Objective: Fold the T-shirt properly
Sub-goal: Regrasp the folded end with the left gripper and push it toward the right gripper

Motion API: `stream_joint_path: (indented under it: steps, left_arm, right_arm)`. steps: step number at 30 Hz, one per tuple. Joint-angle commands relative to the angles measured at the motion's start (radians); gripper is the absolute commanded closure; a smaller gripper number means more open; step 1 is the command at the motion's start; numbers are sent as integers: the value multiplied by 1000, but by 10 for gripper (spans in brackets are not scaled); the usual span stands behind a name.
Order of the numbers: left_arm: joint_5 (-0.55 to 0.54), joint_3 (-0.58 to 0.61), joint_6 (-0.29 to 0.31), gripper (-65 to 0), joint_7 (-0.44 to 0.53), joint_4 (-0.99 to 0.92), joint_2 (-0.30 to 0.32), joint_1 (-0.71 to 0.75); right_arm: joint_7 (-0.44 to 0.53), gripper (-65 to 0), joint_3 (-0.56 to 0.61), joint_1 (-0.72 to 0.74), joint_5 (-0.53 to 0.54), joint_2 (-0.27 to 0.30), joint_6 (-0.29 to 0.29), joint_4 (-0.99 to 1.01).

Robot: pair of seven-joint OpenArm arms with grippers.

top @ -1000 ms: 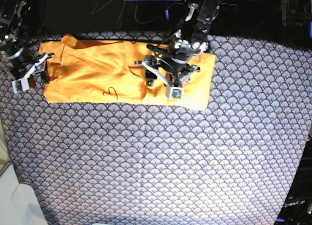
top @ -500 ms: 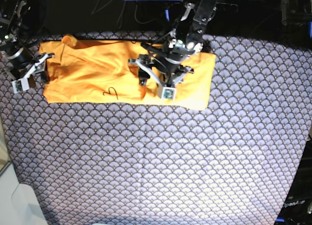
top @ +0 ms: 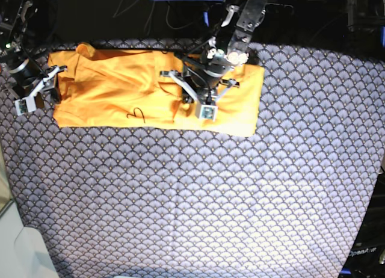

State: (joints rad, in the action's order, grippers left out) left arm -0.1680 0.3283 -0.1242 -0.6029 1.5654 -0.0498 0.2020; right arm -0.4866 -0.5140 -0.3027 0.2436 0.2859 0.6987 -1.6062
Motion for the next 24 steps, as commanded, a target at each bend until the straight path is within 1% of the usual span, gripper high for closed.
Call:
stream_joint_path:
  steps: [1, 5, 11, 13, 17, 19, 24]
  left_arm:
    - [-6, 2, 5, 0, 1, 17, -9, -6]
    - [-3, 4, 4, 0, 2, 27, -15, -6]
    - [-9, 12, 4, 0, 1, 122, -18, -5]
    - [-6, 12, 4, 0, -9, 137, -40, -5]
    - [-8, 15, 4, 0, -9, 125, -68, -6]
    - [-3, 35, 4, 0, -7, 108, -84, -6]
    - [-9, 88, 2, 0, -1, 60, -89, -54]
  right_arm:
    - [22, -312, -5, 4, 12, 19, -1, -16]
    - [22, -312, -5, 3, 12, 19, -1, -16]
    - [22, -312, -5, 3, 12, 19, -1, -16]
    - [22, -312, -5, 3, 12, 19, -1, -16]
    - [22, -312, -2, 3, 12, 19, -1, -16]
    - [22, -312, -2, 3, 12, 19, -1, -16]
    - [22, -312, -1, 1, 12, 17, -1, -16]
